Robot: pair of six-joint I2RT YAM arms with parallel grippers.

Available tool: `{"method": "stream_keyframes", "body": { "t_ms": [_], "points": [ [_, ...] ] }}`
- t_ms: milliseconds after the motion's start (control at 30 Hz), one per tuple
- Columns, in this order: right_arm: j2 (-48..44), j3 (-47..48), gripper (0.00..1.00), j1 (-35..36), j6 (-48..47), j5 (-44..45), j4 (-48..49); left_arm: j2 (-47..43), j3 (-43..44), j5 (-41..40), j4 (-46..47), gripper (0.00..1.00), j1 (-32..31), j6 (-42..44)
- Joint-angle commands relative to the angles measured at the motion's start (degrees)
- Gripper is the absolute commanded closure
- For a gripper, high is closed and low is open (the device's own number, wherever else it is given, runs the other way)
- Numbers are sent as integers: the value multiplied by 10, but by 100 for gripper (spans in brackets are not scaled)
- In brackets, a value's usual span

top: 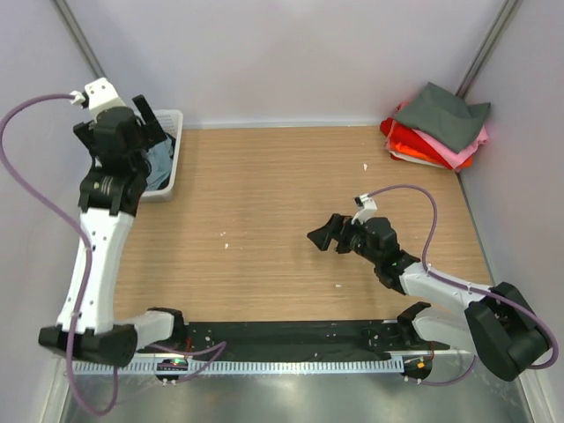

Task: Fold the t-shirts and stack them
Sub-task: Grab the tshirt from the pile

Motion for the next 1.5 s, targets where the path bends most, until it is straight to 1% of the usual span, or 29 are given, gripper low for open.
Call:
{"method": "stream_keyframes", "body": {
  "t_ms": [0,33,67,100,133,233,267,333,367,433,467,567,600,700,800,933,1200,1267,1300,1333,1367,1400,1467],
  "points": [
    [-12,0,0,1,-5,7,36,64,53,65,6,0,72,-36],
    [-8,3,0,1,-5,4,37,102,62,75,3,0,100,-47],
    [-1,8,0,2,-5,2,32,125,72,106,-2,0,133,-60],
    [3,12,0,2,-5,3,29,145,88,123,-3,0,151,-73],
    [13,19,0,2,-5,2,24,190,98,155,-10,2,183,-95],
    [24,23,0,2,-5,-1,23,261,139,203,-14,12,222,-109],
    [25,25,0,2,-6,-1,23,304,151,206,-18,13,222,-100],
    [27,25,0,2,-5,-1,24,349,186,202,-23,14,223,-90],
    [29,26,0,2,-5,0,25,392,198,200,-29,15,224,-85],
    [33,28,0,2,-5,3,24,430,233,198,-39,17,225,-81],
    [35,29,0,2,-3,4,24,471,247,198,-42,17,225,-82],
    [42,33,0,2,-4,3,23,525,294,205,-54,18,228,-83],
    [46,34,0,1,-3,2,23,560,316,208,-57,18,230,-85],
    [52,36,0,2,-4,0,26,620,357,219,-67,20,233,-92],
    [58,40,0,2,-4,0,27,657,391,230,-70,20,239,-98],
    [68,47,0,2,-3,2,27,709,422,242,-71,25,243,-102],
    [79,55,0,2,-2,5,23,743,434,254,-56,32,244,-103],
    [82,57,0,2,-1,4,22,751,437,255,-54,39,245,-103],
    [83,58,0,2,-2,5,21,753,439,261,-53,56,244,-103],
    [83,58,0,2,-2,4,20,756,444,265,-54,76,244,-102],
    [85,58,0,2,-2,5,20,757,450,266,-55,94,244,-102],
    [86,59,0,2,-2,6,19,754,449,266,-53,100,244,-104],
    [87,60,0,2,-2,5,18,745,445,273,-48,100,244,-103]
  ]
}}
